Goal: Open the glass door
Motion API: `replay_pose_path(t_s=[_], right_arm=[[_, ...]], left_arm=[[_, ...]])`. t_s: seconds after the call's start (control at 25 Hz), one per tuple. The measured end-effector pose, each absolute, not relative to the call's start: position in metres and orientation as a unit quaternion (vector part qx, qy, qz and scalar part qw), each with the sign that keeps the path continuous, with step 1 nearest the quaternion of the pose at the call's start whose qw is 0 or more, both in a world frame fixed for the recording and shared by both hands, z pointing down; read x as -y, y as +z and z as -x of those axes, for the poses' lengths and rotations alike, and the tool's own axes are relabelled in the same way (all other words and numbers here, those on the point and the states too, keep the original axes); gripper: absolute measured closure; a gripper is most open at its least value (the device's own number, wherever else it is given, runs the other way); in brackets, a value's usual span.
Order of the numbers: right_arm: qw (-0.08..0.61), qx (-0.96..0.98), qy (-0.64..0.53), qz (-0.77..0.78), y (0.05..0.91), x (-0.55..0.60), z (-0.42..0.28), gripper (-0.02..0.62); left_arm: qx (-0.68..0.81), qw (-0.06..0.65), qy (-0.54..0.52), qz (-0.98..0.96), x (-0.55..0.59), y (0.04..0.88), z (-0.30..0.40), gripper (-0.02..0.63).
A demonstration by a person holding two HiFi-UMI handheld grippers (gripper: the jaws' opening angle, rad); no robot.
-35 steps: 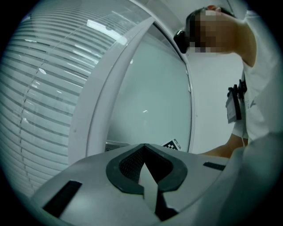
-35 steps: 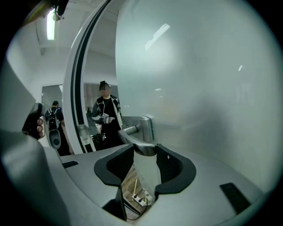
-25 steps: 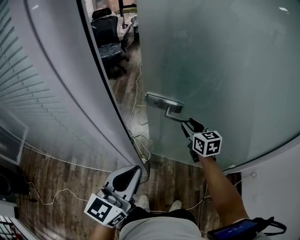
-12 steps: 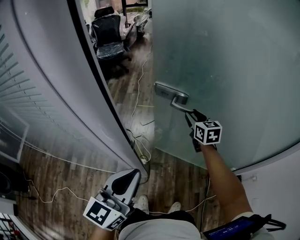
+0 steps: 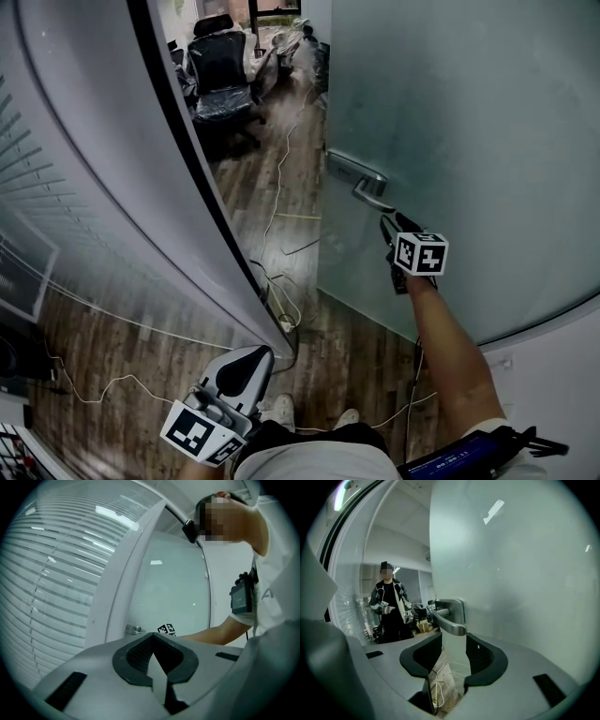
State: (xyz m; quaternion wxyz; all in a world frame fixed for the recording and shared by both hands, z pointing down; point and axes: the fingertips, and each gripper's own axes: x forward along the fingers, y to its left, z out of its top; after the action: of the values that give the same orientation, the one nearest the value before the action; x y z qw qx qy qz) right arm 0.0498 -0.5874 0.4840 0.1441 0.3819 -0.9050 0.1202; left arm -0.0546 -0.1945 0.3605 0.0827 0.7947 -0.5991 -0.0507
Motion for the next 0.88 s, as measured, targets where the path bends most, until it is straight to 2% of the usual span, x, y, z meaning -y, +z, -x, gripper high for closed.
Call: replay_pose_path(t_s=[0.28,0.4,0.88], right_arm=[[0.122,0.908,0.122,-0.381,0.479,0.581,-0.066,0.44],[0.118,0.911,0.099,-0.382,0.467,0.575,-0.069,0.513],[0.07,0.919,0.063,-0.382,0.421,0.522,-0.078,0.559]], left_arm=[[0.592,0.084,-0.055,-0.8,0.199,0.365,0.048,0.607],[0.586,0.082,-0.056,-0.804,0.202,0.361,0.045,0.607],[0.557,0.071,-0.049,-0.826,0.201,0.358,0.039,0.607]])
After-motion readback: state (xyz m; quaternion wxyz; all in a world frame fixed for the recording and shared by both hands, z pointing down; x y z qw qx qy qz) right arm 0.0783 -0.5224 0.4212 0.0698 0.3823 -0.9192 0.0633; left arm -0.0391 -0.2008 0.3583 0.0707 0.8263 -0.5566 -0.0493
